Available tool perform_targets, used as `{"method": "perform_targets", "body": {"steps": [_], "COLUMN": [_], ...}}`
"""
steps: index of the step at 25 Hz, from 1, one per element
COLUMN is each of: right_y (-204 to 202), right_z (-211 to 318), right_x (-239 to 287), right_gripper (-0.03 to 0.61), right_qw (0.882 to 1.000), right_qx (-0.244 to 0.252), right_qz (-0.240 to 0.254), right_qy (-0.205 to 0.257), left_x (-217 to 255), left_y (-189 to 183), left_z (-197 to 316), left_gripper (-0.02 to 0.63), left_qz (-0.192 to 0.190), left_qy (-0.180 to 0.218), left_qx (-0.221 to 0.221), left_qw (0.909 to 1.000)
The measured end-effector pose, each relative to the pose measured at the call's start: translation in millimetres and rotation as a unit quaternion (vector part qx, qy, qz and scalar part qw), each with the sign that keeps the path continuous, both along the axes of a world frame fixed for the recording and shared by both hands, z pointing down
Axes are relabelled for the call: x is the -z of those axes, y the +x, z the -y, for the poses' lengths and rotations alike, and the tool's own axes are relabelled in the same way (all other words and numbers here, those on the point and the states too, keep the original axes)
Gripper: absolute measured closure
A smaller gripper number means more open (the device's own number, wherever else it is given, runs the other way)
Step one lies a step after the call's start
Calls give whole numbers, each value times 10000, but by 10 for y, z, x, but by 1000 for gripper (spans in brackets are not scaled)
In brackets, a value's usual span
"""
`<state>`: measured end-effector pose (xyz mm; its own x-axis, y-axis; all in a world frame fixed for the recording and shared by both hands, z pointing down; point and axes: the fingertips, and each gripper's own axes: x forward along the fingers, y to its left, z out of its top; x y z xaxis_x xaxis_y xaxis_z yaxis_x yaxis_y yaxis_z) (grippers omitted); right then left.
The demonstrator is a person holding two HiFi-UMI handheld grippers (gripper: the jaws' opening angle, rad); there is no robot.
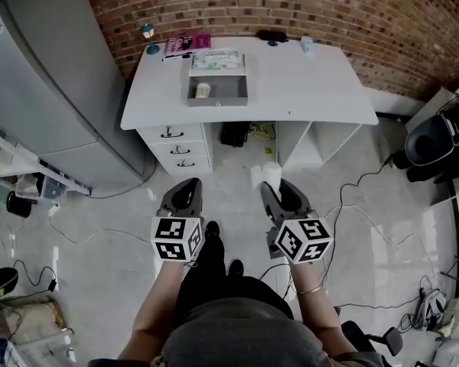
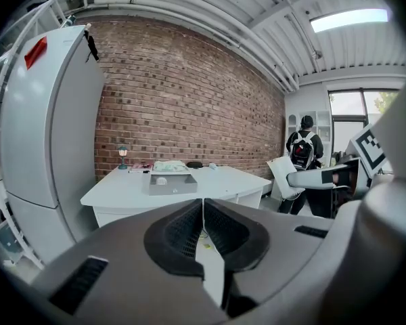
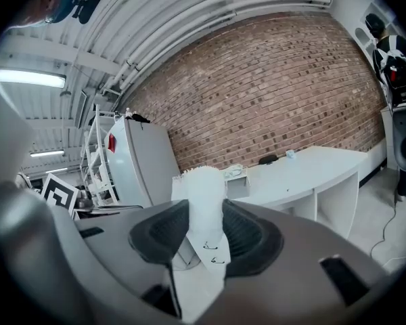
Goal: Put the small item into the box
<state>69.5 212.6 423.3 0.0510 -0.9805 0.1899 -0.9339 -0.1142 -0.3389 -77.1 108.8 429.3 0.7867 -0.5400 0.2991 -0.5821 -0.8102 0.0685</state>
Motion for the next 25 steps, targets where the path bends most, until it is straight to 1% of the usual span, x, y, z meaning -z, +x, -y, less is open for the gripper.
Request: {"method": "perform_targets", "body": {"steps": [7, 18, 25], "right_y": [222, 525, 713], "right_z": [445, 1515, 1988], "right_x": [-15, 27, 71], "right_gripper": [422, 422, 422], "right_qw": [9999, 9995, 9982], "right_qx": [-118, -263, -564], "right_qz": [8, -15, -47], "right_qy": [-54, -198, -188], "left_x": [-78, -49, -81], "left_y": [203, 571, 727], "left_z": [494, 1607, 2176], "left_gripper": [588, 588, 588], "left_qz": [25, 20, 6], "left_qy": [-45, -93, -125], "left_qx": [-62, -264, -455], "left_qw": [10000, 9996, 9989]}}
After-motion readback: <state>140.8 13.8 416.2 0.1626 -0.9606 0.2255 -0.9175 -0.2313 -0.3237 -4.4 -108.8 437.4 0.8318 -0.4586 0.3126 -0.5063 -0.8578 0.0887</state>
